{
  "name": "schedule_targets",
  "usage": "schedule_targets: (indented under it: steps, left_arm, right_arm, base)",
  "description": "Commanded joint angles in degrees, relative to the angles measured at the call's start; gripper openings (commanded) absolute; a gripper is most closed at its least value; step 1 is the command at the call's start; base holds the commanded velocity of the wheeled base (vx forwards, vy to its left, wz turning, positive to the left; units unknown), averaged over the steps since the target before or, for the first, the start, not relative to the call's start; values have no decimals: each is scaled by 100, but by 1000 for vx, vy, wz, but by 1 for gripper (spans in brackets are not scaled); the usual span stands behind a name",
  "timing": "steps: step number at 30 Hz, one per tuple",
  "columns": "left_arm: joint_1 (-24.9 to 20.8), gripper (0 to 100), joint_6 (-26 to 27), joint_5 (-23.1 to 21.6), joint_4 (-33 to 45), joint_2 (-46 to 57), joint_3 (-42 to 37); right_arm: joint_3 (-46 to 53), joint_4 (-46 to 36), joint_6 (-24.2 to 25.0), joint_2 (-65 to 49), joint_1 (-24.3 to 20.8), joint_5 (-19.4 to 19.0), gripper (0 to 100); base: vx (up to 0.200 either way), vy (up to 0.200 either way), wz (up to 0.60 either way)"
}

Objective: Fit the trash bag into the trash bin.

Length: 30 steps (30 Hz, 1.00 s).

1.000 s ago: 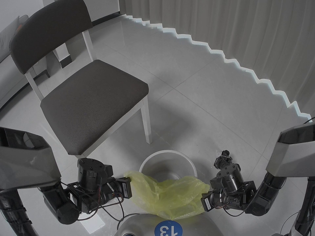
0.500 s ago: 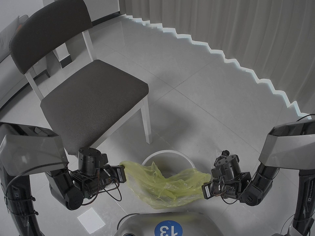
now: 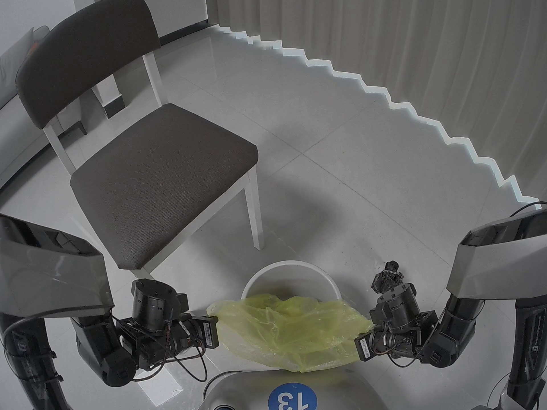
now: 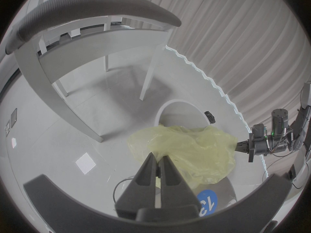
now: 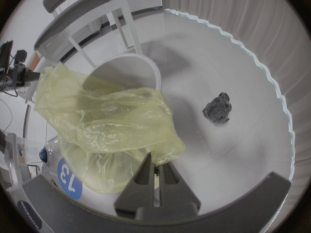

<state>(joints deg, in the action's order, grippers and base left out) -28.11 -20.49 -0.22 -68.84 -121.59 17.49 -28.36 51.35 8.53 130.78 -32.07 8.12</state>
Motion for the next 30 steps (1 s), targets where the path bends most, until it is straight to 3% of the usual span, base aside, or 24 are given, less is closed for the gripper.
schedule_targets:
  steps: [1, 14, 30]
  left_arm:
    - [-80, 0, 1, -4, -7, 83, 70]
    - [262, 0, 28, -4, 2, -972, 1300]
    - [377, 0, 19, 4, -130, -866, 1336]
  right_arm:
    - [102, 60, -1, -9, -62, 5, 0]
    - [-302, 191, -247, 9, 360, -3, 0]
    - [-249, 200, -335, -202, 615, -3, 0]
  base:
    - [0, 0, 0]
    - [0, 0, 0]
    - [0, 0, 0]
